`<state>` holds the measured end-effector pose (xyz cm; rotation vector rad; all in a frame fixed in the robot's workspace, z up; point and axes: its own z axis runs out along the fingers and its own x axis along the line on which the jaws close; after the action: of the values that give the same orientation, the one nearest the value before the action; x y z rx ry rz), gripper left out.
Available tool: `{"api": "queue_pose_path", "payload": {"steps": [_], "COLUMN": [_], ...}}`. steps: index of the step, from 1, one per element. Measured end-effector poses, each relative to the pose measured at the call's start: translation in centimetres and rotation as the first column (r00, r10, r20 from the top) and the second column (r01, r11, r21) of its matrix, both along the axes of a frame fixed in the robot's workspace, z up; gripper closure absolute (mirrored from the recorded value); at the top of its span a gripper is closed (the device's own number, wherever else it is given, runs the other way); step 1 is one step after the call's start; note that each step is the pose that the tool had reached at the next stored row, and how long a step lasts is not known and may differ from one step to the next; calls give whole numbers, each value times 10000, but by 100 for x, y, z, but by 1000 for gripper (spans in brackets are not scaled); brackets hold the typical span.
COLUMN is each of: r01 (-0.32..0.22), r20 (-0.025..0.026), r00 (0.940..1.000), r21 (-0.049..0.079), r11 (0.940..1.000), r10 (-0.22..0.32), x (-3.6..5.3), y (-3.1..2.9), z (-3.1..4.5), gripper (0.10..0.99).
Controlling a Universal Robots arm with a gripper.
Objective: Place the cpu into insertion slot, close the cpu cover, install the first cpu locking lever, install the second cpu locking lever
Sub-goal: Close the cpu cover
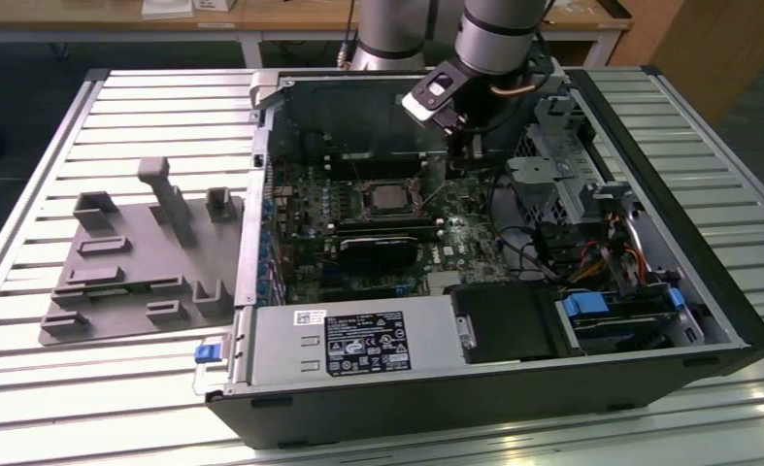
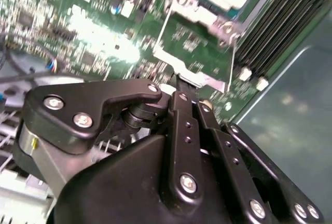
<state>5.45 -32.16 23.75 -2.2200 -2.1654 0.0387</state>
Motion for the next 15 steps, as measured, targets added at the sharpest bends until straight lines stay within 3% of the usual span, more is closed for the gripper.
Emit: {"api": "queue_pose_path", "payload": {"steps": [1, 2, 7, 15], "r01": [0, 0, 1, 0], "r20": [-181, -319, -361, -310], "r00": [9998, 9995, 9993, 9995], "r21": [0, 1, 2, 1], "r11": [10000, 10000, 10000, 10000], "r10": [0, 0, -1, 0], "x": [3, 5, 2, -151], "y": [0, 0, 0, 1], "z": [-1, -2, -2, -1], "gripper": [980, 980, 980, 980]}}
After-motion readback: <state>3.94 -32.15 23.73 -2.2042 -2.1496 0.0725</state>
